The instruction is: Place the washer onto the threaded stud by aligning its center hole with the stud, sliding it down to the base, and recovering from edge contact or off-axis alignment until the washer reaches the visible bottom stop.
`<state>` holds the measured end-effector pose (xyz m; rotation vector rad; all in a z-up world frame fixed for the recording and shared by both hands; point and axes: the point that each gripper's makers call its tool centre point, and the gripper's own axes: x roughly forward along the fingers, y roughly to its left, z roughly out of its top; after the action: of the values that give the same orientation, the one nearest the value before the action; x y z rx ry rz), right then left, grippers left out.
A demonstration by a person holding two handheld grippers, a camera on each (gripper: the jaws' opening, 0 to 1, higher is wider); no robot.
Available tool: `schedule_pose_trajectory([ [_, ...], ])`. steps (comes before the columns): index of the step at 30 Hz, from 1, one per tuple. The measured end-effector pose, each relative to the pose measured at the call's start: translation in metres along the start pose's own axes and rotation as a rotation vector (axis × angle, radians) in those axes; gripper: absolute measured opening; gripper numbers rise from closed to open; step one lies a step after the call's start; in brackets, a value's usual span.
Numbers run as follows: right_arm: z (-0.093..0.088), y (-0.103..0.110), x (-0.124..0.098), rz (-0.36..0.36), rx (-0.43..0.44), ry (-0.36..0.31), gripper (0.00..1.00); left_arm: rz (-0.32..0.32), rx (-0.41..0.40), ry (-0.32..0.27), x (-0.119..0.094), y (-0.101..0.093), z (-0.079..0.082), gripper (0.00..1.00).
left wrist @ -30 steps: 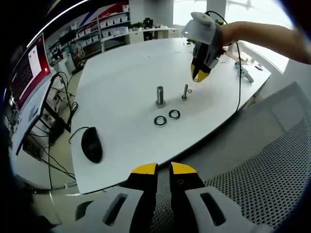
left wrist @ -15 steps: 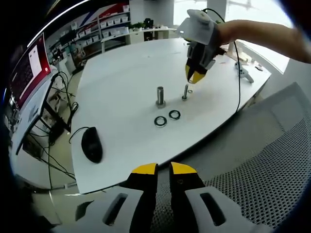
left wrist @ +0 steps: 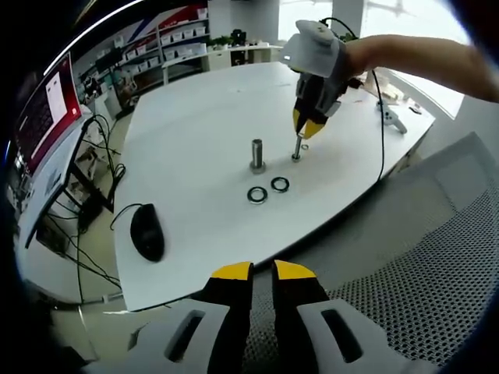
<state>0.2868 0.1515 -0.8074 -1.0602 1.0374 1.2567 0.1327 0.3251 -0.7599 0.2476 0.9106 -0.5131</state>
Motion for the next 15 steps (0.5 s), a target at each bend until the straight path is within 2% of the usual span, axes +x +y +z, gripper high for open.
schedule_pose_trajectory([
  [6,0.000,0.002,0.005,-0.006,-0.033,0.022,0.14,0.000,-0.001,0.000,0.000,0.000,0.000,0.07],
  [15,0.000,0.000,0.011,0.002,-0.025,0.021,0.14,0.000,0.000,0.001,0.000,0.000,0.000,0.07],
])
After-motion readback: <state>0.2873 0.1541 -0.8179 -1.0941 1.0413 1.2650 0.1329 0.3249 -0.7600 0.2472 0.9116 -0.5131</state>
